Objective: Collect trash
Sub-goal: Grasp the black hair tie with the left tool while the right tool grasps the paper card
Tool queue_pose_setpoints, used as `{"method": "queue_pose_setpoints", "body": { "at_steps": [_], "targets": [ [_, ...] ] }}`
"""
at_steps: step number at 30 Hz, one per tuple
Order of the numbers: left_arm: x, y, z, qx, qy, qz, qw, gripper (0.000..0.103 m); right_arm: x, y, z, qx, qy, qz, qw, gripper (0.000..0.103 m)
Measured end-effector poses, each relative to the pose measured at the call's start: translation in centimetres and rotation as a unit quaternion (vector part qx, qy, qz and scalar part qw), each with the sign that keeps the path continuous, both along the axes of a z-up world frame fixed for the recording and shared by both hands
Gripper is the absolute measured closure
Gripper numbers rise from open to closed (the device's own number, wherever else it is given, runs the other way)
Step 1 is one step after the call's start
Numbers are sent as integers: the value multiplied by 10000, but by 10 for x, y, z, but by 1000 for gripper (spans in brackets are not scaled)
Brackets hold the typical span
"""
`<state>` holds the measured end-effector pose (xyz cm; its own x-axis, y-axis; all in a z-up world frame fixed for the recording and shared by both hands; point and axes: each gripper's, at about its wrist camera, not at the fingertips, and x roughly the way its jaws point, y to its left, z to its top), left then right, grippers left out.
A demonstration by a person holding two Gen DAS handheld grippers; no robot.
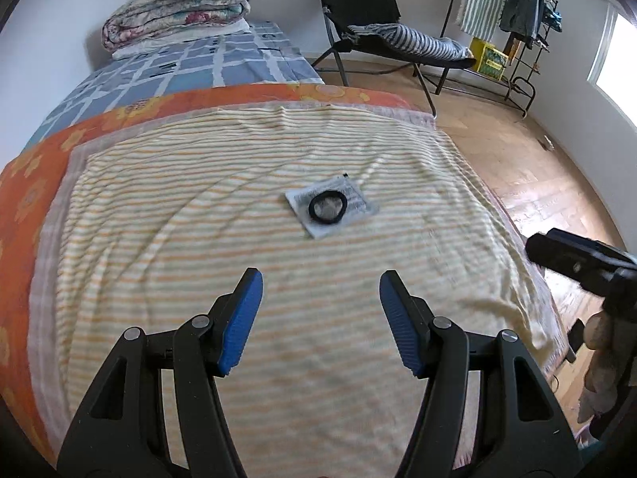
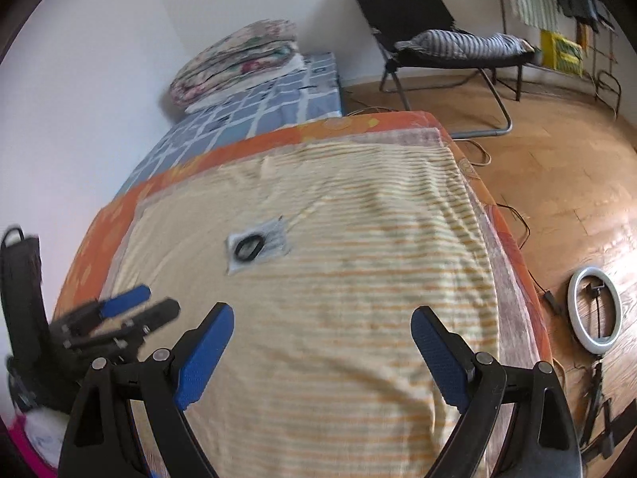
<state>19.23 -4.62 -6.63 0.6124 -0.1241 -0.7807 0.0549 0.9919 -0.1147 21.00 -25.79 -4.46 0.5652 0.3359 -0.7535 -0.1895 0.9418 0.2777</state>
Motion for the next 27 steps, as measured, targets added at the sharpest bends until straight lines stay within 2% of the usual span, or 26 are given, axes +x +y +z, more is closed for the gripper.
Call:
{"method": "queue_pose_setpoints", "body": {
  "at_steps": [9, 13, 16, 20, 22, 25, 27],
  "targets": [
    [61, -13, -30, -140, 60, 128, 9998, 40, 57, 8, -15, 364, 104, -30, 9993, 17],
    [82, -19, -44, -48, 88, 153, 9998, 40, 74, 14, -26, 428, 172, 29, 9989, 20],
    [92, -20, -53, 27, 122, 257, 9996, 40, 84, 19, -37, 577, 301, 52, 9979, 26],
    [102, -18, -65, 123, 211, 329, 9992, 40, 96, 23, -51, 663, 429, 34, 9969, 27],
    [103, -18, -65, 183, 186, 322, 9991, 47, 100, 26, -55, 684, 471, 44, 9965, 29],
    [103, -14, -64, 222, 140, 372, 9990, 64, 106, 31, -63, 739, 555, 82, 9957, 31],
    [103, -8, -63, 218, 154, 430, 9987, 86, 109, 34, -67, 795, 612, 109, 9949, 31]
  ]
}}
